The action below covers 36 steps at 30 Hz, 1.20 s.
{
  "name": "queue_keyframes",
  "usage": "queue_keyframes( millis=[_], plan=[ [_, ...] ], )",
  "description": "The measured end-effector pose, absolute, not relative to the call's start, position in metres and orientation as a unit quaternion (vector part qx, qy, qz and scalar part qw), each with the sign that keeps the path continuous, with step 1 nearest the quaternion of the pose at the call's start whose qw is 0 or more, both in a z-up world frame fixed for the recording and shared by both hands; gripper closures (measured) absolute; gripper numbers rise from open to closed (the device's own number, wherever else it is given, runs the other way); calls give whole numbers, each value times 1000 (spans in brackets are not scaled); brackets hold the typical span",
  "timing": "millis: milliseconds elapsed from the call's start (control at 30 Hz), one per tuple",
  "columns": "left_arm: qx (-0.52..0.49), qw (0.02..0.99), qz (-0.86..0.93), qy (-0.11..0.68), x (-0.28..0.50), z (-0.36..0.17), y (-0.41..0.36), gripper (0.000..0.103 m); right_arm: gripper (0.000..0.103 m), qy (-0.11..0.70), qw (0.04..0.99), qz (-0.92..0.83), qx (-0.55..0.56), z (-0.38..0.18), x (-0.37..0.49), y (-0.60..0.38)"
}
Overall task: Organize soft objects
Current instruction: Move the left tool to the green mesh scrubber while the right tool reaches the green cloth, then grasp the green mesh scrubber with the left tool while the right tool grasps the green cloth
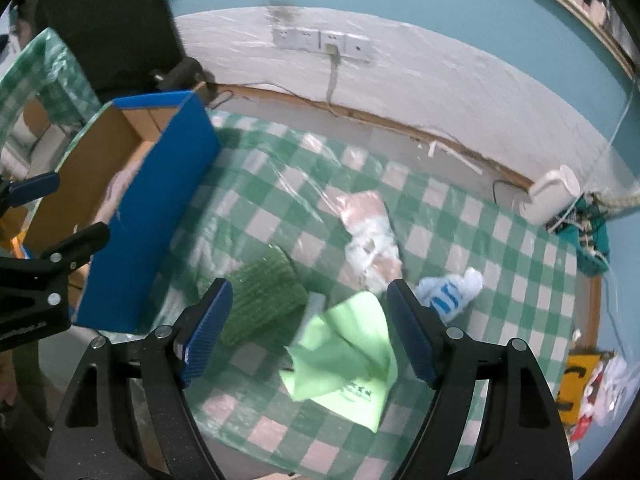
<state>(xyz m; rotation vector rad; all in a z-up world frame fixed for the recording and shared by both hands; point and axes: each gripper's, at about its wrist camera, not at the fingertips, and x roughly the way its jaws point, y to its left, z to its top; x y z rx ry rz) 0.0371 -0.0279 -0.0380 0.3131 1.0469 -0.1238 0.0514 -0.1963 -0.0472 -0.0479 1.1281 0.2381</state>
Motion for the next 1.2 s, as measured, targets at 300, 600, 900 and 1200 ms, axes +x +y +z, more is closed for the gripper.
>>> queue_keyframes(
  millis=[300,600,900,1200],
  plan=[
    [177,827,-72,529,37,-72,-59,17,23,582,807,100,12,-95,57,-219],
    [194,805,-84,554,39,-103,-80,17,23,618,780,96,-9,-138,58,-218],
    [205,789,-94,572,41,-126,-93,17,23,638,765,84,-22,-161,55,-228],
    [202,772,-105,594,46,-145,-101,17,23,660,748,65,-9,-186,54,-250]
  ],
)
